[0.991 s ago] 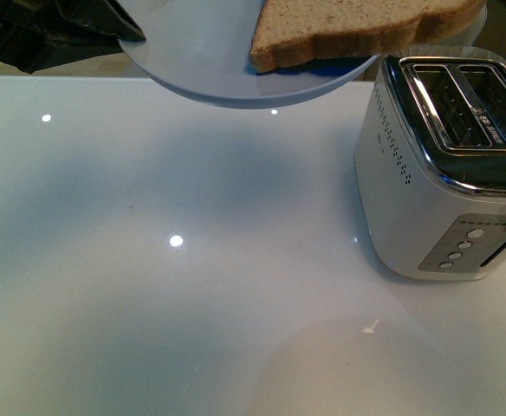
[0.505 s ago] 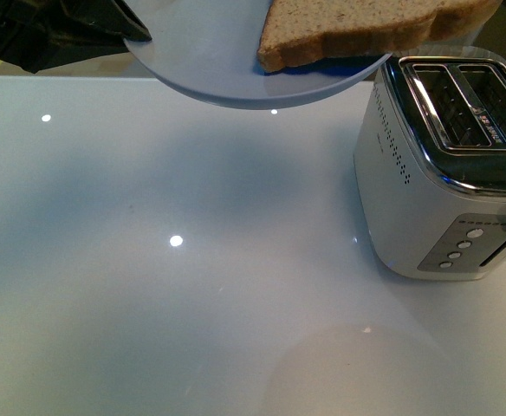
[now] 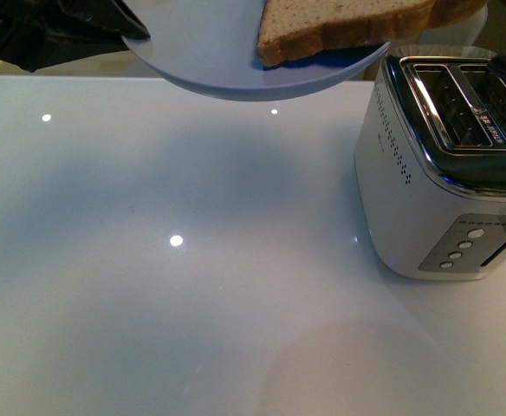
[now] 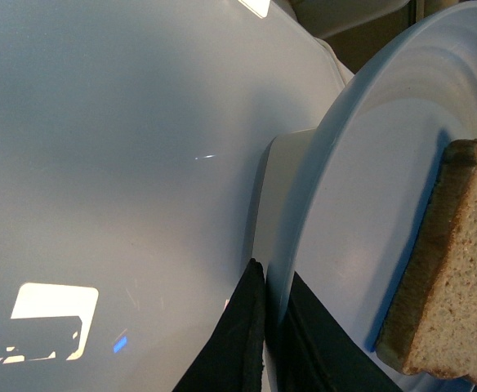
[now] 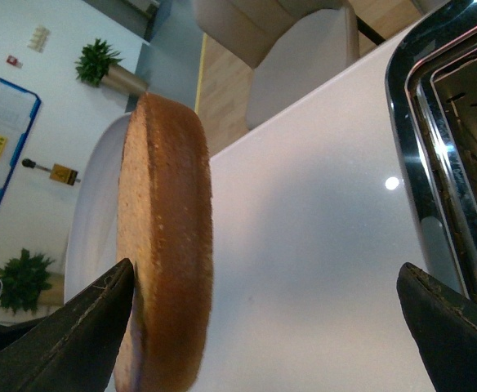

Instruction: Left arm holds plate, right arm toasts bread

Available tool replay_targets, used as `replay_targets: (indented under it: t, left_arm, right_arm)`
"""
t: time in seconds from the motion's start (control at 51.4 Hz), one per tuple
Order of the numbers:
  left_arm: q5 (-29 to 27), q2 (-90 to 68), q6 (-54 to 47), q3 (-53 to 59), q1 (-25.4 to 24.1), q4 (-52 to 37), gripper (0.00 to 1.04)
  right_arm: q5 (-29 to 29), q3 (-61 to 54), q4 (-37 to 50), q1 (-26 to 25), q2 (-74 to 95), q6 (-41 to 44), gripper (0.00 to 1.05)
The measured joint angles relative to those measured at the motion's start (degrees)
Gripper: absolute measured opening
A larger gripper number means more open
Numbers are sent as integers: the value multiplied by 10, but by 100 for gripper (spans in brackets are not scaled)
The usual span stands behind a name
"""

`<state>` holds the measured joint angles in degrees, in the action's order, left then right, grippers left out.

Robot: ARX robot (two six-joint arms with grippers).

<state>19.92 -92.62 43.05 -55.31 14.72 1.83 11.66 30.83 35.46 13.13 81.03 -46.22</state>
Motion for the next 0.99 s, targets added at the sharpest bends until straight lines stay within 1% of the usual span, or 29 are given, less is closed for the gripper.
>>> replay_targets:
  t: [0.311,0.544,0.622,0.641,0.816,0.875,0.991]
  left_arm:
    - [6,0,1,2,0,0,3]
    - [7,0,1,2,0,0,3]
    - [7,0,1,3,0,0,3]
    - [7,0,1,3,1,0,3]
    - [9,0,1,3,1,0,3]
    - [9,0,1,3,1,0,3]
    - [9,0,1,3,1,0,3]
  right_arm:
    - [15,20,17,17,30,-28,95]
    - [14,26,18,19,33,-36,65]
    - [15,28,17,19,33,-36,51]
    - [15,29,16,19,33,-36,46]
    - [26,31,16,19,32,-40,11]
    - [30,33,16,19,29,-42,4]
    - [34,37,16,18,15,-46,3]
